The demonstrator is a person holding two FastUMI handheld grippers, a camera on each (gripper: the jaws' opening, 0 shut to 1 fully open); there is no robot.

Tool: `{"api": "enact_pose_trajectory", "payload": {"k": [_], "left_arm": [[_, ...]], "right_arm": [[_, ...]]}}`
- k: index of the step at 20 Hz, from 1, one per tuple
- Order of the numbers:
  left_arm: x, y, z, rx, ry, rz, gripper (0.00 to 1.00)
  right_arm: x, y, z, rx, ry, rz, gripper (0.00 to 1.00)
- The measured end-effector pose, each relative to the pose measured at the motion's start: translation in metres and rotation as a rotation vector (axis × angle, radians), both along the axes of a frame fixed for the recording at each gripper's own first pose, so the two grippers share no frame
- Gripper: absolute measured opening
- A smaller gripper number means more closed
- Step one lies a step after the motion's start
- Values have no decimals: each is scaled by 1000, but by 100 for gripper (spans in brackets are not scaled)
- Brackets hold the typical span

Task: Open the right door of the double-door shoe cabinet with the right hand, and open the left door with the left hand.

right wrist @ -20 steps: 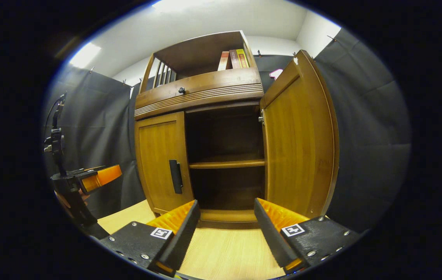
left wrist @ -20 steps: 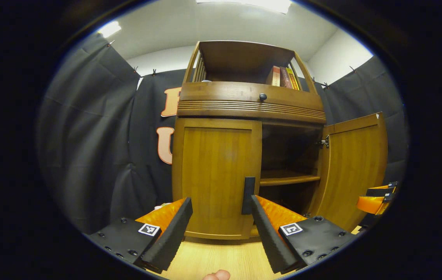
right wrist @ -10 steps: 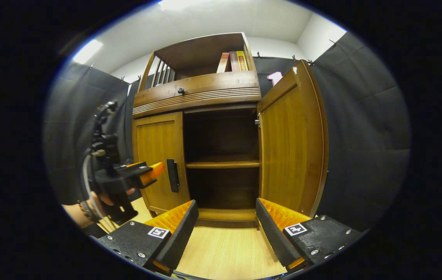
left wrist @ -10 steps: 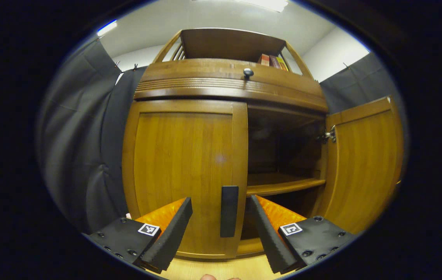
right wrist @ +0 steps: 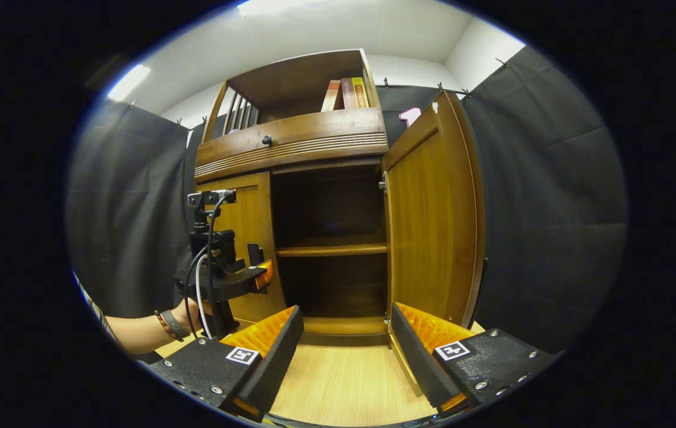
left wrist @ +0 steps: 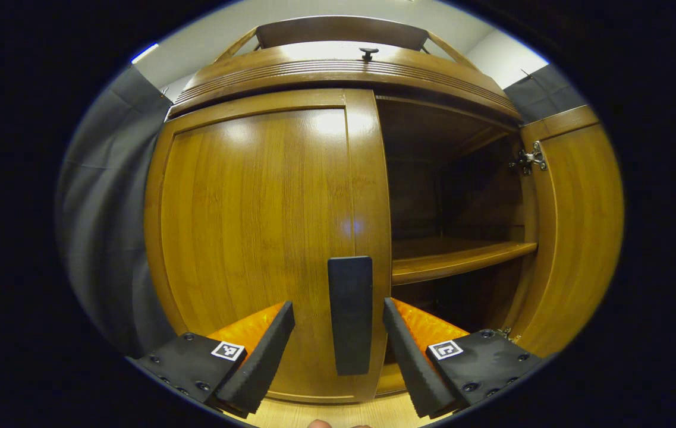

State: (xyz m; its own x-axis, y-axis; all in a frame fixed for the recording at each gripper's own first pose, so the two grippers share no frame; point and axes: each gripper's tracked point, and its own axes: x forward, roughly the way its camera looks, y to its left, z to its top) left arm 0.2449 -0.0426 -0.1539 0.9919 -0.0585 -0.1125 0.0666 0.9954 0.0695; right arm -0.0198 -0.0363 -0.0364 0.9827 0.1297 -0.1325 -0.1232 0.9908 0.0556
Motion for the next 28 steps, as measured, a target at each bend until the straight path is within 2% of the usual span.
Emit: {"api": "enact_pose_trajectory", "payload": {"k": [2,6,10,13,15,19,21,24,28], "left_arm": [[6,4,-3,-3,16,12,95],[9,2,-5,-50,27,-13,95],[10,-10,-5,-100,25,-49,77],[8,-12,-4,-47,13,-46,41],[9,-13,-1,-74,17,-44,37],[6,-10,-6,-39,47,-22,29],[1,-10,-3,-49,57,-20,30],[-32,-4,0,-46,60,-21,29],[-80,17,11,-18,78,35,29]], "right_arm": [[1,-2,1,-1,-1,1,92],[2,-4,1,7,-5,2,92],[0,-3,-1,14,-1,6,92],[-5,-4,-2,3,1,1,92],[-11,-6,-3,-1,0,-6,92],[-18,-6,-3,-1,1,-15,92],[-21,-5,-4,-9,-1,-19,92],[-23,-1,-6,-3,0,-10,92],[-19,12,-12,16,9,16,92]]}}
